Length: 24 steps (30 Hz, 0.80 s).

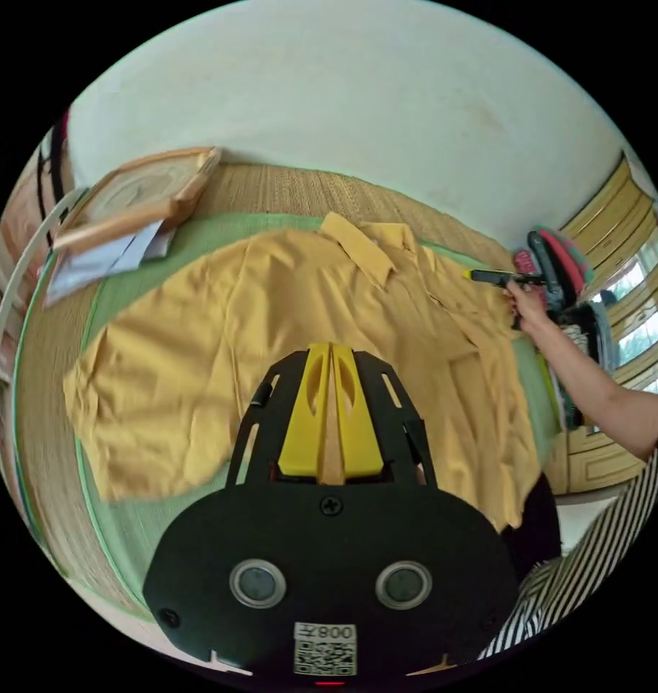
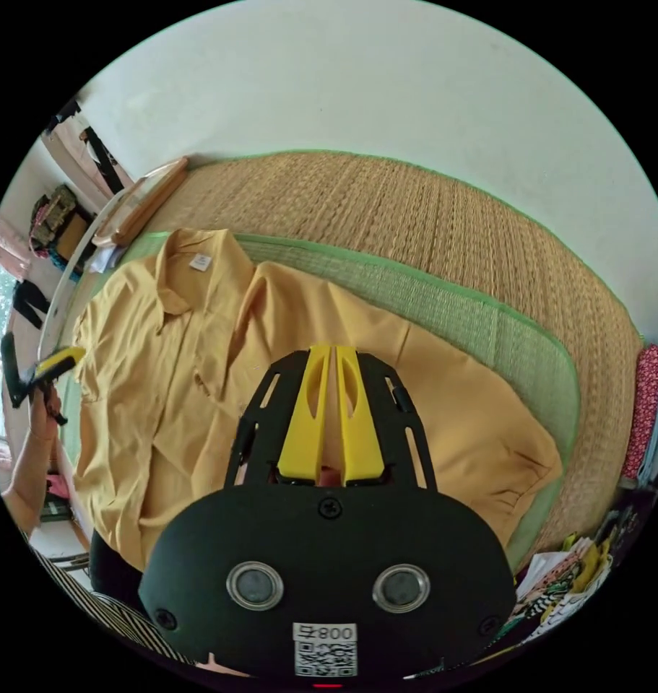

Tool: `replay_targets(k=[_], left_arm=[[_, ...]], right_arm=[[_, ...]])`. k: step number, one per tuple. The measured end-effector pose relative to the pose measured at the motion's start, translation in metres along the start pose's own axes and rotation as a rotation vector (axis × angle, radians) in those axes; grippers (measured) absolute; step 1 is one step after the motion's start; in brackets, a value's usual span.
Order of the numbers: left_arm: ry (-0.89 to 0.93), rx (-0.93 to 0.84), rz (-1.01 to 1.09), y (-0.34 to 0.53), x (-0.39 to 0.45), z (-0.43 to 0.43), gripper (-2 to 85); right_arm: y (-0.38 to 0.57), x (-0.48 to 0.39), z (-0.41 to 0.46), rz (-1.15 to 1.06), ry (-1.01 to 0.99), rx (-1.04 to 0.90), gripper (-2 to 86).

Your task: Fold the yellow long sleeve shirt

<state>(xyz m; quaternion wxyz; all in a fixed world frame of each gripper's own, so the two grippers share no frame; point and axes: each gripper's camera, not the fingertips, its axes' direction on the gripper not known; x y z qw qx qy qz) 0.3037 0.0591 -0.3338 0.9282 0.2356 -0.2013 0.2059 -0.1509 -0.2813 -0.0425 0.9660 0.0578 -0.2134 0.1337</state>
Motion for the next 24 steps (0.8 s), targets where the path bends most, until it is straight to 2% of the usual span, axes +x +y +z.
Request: replay_targets(k=[1,2,4,5,8,12,16,17,21,24], left_arm=[[-0.058,-0.021,-0.020,-0.023,-0.002,0.012,0.3],[-0.081,-0.022,-0.020,-0.042,-0.004,0.020,0.3],[-0.104,-0.084,-0.025,-0.066,-0.008,0.034,0.3],[-0.118,-0.022,-0.020,-0.077,-0.008,0.031,0.3],[-0.158,-0.038,-0.005,-0.107,-0.006,0.027,0.3],[-0.177,-0.036,-0.010,-0.131,-0.003,0.021,0.2],[-0.191,-0.011,0.007,-0.145,0.005,0.010,0.2],[-0.213,-0.052,0.018,-0.151,0.007,0.012,0.2],[-0.170,-0.028,-0.021,-0.158,0.012,0.002,0.2],[-0.005,0.059,0.053,-0.151,0.033,-0.015,0.2]], right_arm=[[0.000,-0.004,0.013,-0.011,0.030,-0.035,1.0],[0.006,-0.009,0.010,-0.046,0.043,0.031,0.7],[0.008,-0.008,0.010,-0.047,0.036,0.042,0.5],[0.008,-0.003,0.007,-0.031,0.047,0.051,0.4],[0.005,0.020,0.004,0.040,0.105,0.072,0.3],[0.001,0.042,-0.002,0.096,0.021,0.080,0.2],[0.000,0.029,-0.010,0.055,0.100,0.080,0.2],[-0.002,0.026,-0.004,0.040,0.134,0.040,0.2],[0.005,0.028,-0.013,0.066,0.065,0.045,0.2],[0.036,0.007,-0.042,0.012,0.029,0.117,0.1]])
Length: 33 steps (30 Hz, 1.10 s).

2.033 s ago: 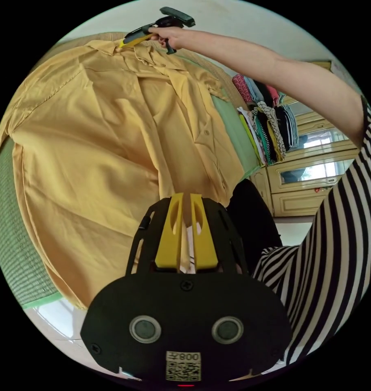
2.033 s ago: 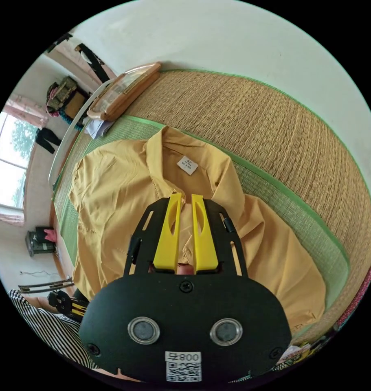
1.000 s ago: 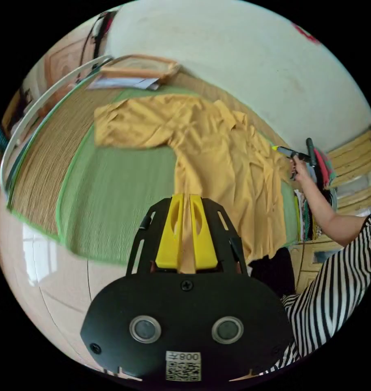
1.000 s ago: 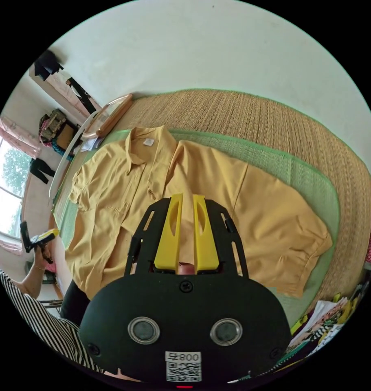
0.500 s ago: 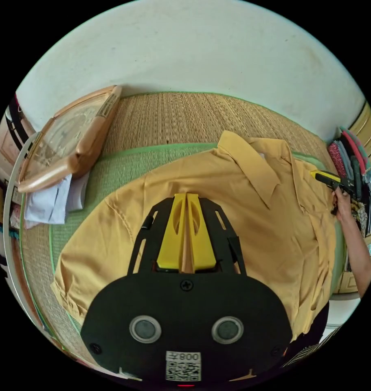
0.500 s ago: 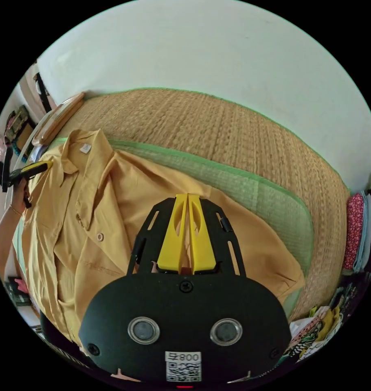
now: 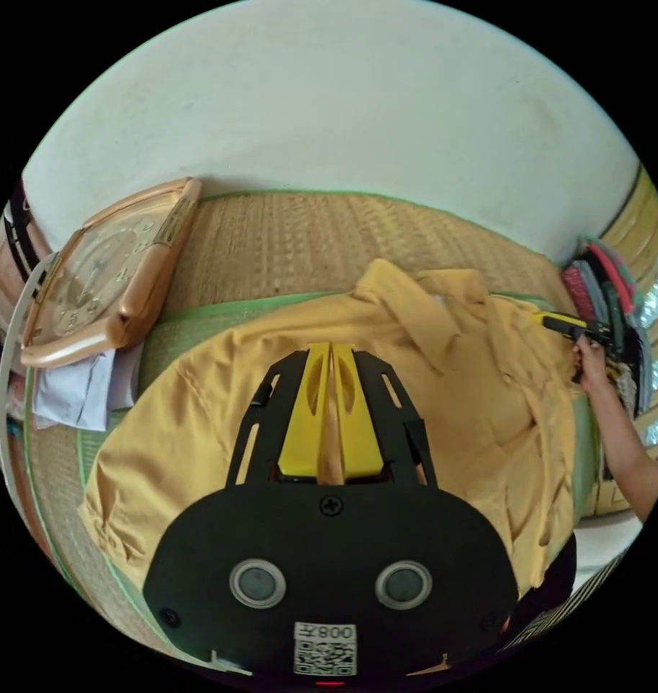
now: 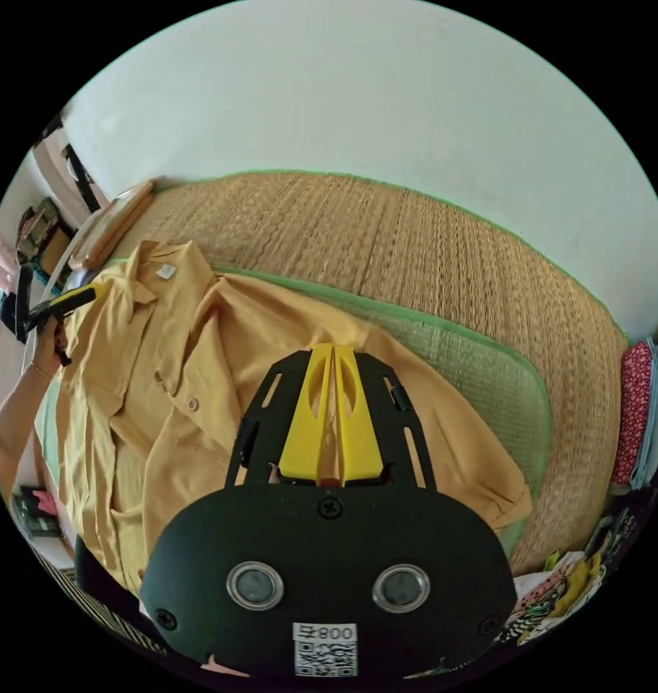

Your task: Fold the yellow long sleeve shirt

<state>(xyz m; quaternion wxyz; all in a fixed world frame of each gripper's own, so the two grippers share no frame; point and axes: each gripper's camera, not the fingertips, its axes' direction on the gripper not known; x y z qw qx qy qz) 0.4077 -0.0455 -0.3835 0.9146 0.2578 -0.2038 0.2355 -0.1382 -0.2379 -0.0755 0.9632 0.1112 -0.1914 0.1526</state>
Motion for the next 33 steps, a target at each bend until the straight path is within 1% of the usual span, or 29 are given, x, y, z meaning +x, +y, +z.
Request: replay_targets(k=[1,4,5,7,10,11,14,18,21,24,26,28,31,33], left_arm=[[0.055,-0.010,0.054,0.001,0.012,-0.002,0.2],[0.007,-0.079,0.167,-0.004,0.040,0.006,0.2],[-0.004,-0.096,0.178,-0.010,0.046,0.010,0.2],[0.029,-0.104,0.186,-0.020,0.052,0.016,0.2],[-0.031,-0.158,0.186,-0.042,0.058,0.030,0.3],[-0.044,-0.143,0.190,-0.049,0.059,0.031,0.3],[-0.089,-0.148,0.209,-0.067,0.060,0.037,0.3],[-0.076,-0.131,0.168,-0.076,0.058,0.039,0.3],[-0.016,-0.098,0.181,-0.064,0.064,0.030,0.2],[0.120,-0.109,0.223,-0.037,0.076,0.017,0.3],[0.227,-0.138,0.255,-0.006,0.088,0.006,0.2],[0.283,-0.173,0.256,0.018,0.096,0.000,0.2],[0.338,-0.218,0.221,0.050,0.107,-0.002,0.3],[0.409,-0.250,0.197,0.064,0.113,0.001,0.3]], right_arm=[[0.012,-0.016,-0.013,-0.053,-0.043,0.019,0.1],[0.016,-0.070,-0.021,-0.208,-0.164,0.023,0.1],[0.007,-0.093,-0.015,-0.260,-0.183,0.001,0.1],[-0.013,-0.121,0.000,-0.310,-0.182,-0.010,0.1],[-0.049,-0.142,0.038,-0.307,-0.124,-0.082,0.1],[-0.059,-0.140,0.040,-0.288,-0.135,-0.043,0.1],[-0.083,-0.123,0.044,-0.214,-0.146,-0.040,0.1],[-0.087,-0.107,0.038,-0.158,-0.195,-0.041,0.1],[-0.062,-0.104,0.011,-0.168,-0.192,0.009,0.1],[-0.009,-0.114,-0.035,-0.241,-0.304,0.056,0.2],[0.057,-0.133,-0.067,-0.315,-0.322,0.036,0.2],[0.107,-0.145,-0.083,-0.357,-0.312,-0.010,0.2],[0.174,-0.150,-0.093,-0.330,-0.237,-0.096,0.2],[0.198,-0.142,-0.100,-0.276,-0.235,-0.117,0.2]])
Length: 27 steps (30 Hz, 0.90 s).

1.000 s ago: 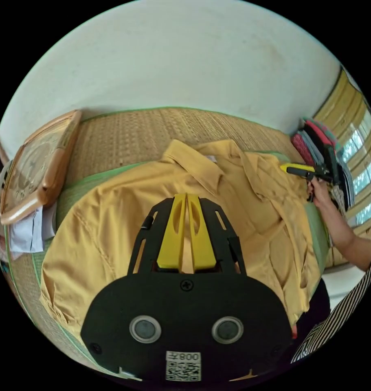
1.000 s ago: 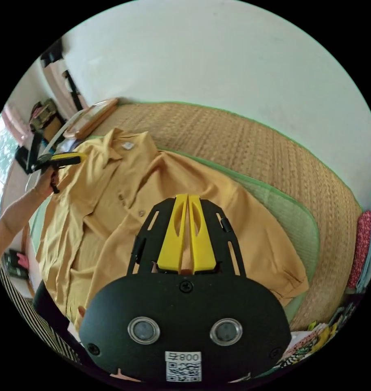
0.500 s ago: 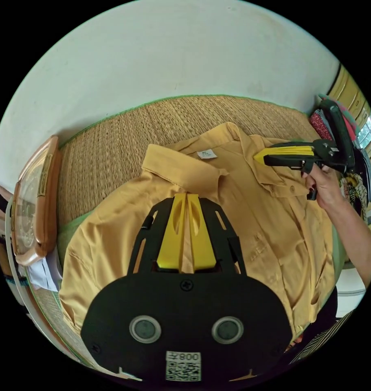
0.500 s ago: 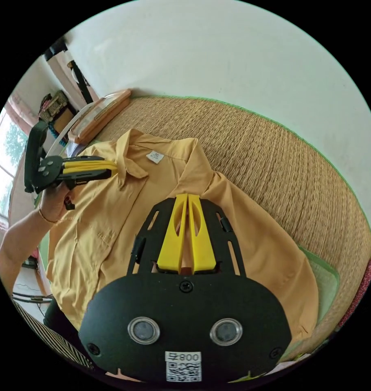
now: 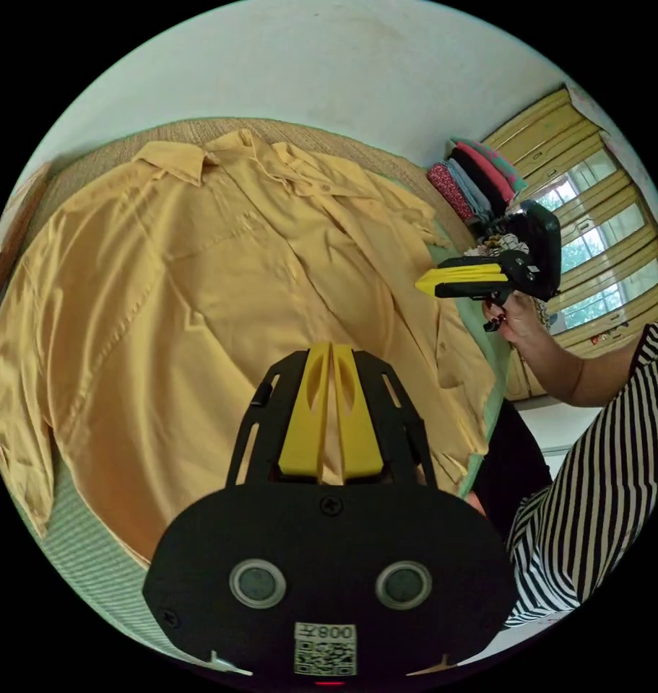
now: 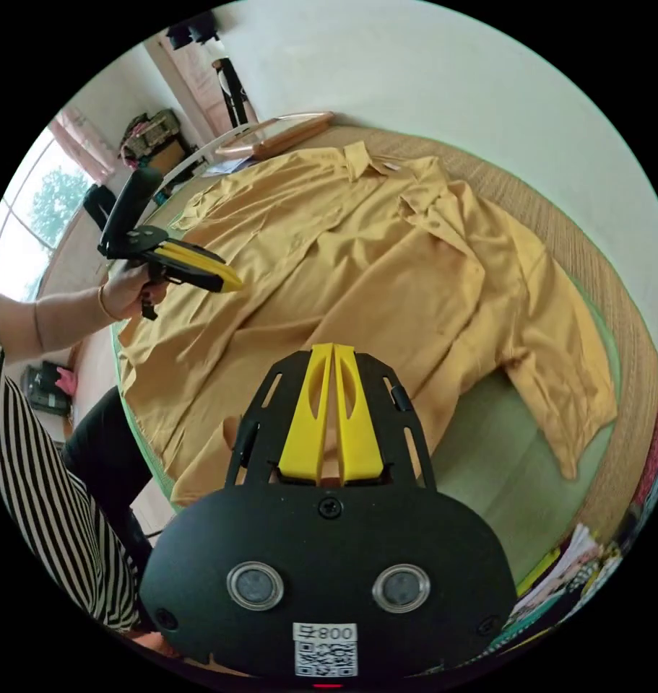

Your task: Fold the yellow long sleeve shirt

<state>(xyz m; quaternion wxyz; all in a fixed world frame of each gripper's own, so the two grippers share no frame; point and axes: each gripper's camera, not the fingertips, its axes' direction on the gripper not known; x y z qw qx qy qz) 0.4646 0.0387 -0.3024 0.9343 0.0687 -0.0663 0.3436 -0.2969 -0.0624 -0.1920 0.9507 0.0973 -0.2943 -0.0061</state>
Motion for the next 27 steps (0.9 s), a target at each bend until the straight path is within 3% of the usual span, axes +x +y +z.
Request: replay_targets(k=[4,9,18,23,27], left_arm=[[0.087,0.051,-0.031,0.010,0.017,0.009,0.3],[0.097,-0.146,0.043,0.009,0.045,0.043,0.2],[0.136,-0.166,-0.002,0.040,0.071,0.052,0.1],[0.012,-0.034,-0.038,0.048,0.077,0.021,0.2],[-0.202,-0.085,-0.151,0.076,0.066,0.012,0.3]], right_arm=[[0.036,0.009,-0.015,0.118,0.050,0.015,0.2],[0.077,-0.004,-0.003,0.157,-0.030,-0.076,0.1],[0.142,-0.033,-0.022,0.235,-0.084,-0.070,0.2],[0.120,-0.017,-0.057,0.245,-0.120,0.059,0.1],[0.086,-0.021,-0.056,0.176,-0.101,0.075,0.2]])
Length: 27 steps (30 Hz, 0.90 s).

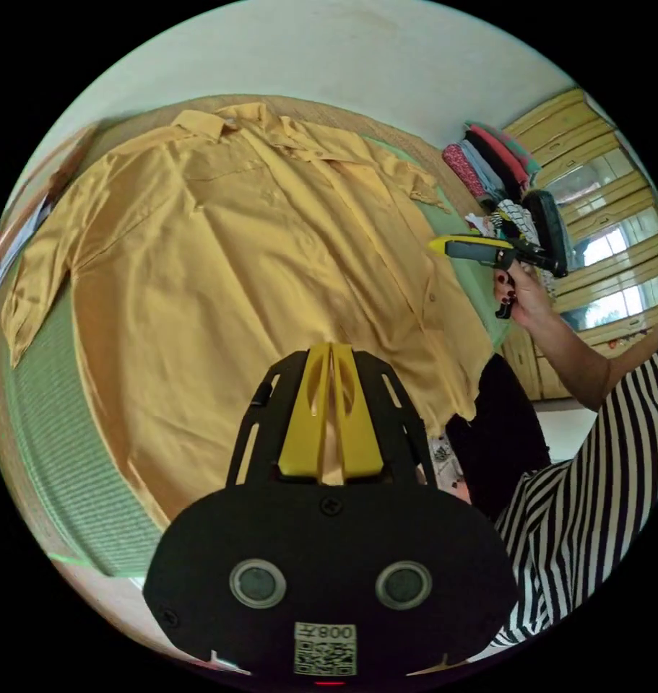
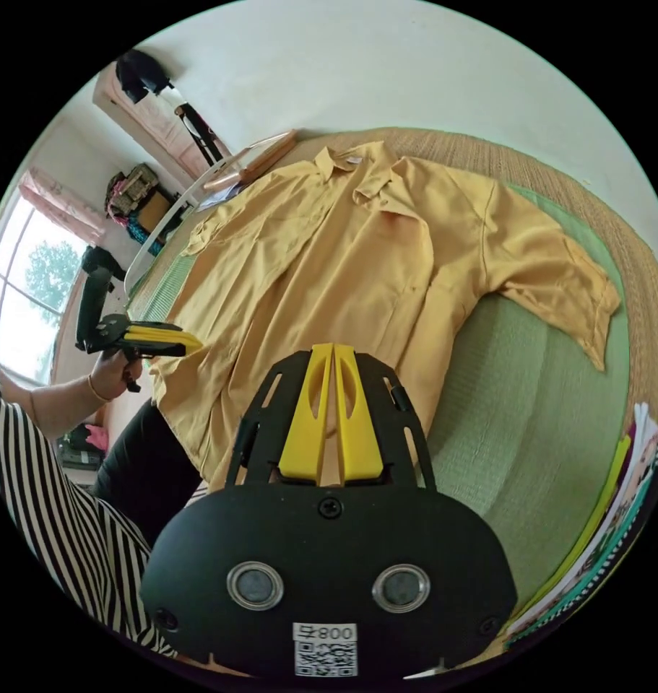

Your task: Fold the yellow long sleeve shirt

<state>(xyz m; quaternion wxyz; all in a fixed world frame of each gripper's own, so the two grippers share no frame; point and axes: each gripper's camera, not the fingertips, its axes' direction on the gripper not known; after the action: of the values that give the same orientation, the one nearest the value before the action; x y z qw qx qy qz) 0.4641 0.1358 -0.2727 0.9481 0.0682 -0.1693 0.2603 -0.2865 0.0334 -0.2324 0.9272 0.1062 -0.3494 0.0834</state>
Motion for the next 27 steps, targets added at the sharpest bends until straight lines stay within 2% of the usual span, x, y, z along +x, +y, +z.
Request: replay_targets(k=[1,2,6,9,11,13,16,20,27], left_arm=[[-0.022,-0.055,-0.023,0.010,-0.005,0.006,0.3],[0.044,-0.001,-0.082,0.019,-0.010,0.003,0.3],[0.107,0.066,-0.145,0.031,-0.012,-0.006,0.3],[0.166,0.077,-0.178,0.035,-0.014,-0.004,0.3],[0.118,0.025,-0.223,0.040,-0.020,0.004,0.4],[0.205,0.068,-0.270,0.046,-0.028,0.004,0.5],[0.254,0.154,-0.312,0.052,-0.037,-0.010,0.6],[0.278,0.209,-0.262,0.048,-0.037,-0.028,1.1],[0.390,0.158,-0.116,0.022,-0.010,-0.021,3.2]], right_arm=[[-0.013,-0.003,0.003,-0.019,-0.019,0.008,0.2],[-0.028,-0.006,0.007,-0.038,-0.031,0.026,0.3],[-0.086,-0.012,0.023,-0.096,-0.037,0.042,0.7],[-0.135,-0.013,0.040,-0.113,-0.055,0.006,1.5],[-0.156,-0.019,0.048,-0.143,-0.045,-0.023,2.1],[-0.159,-0.020,0.060,-0.147,-0.025,-0.078,2.5],[-0.144,-0.026,0.050,-0.143,-0.061,-0.089,3.1],[-0.090,-0.056,0.019,-0.156,-0.108,-0.124,5.3],[-0.006,-0.100,0.015,-0.131,-0.098,-0.285,8.4]])
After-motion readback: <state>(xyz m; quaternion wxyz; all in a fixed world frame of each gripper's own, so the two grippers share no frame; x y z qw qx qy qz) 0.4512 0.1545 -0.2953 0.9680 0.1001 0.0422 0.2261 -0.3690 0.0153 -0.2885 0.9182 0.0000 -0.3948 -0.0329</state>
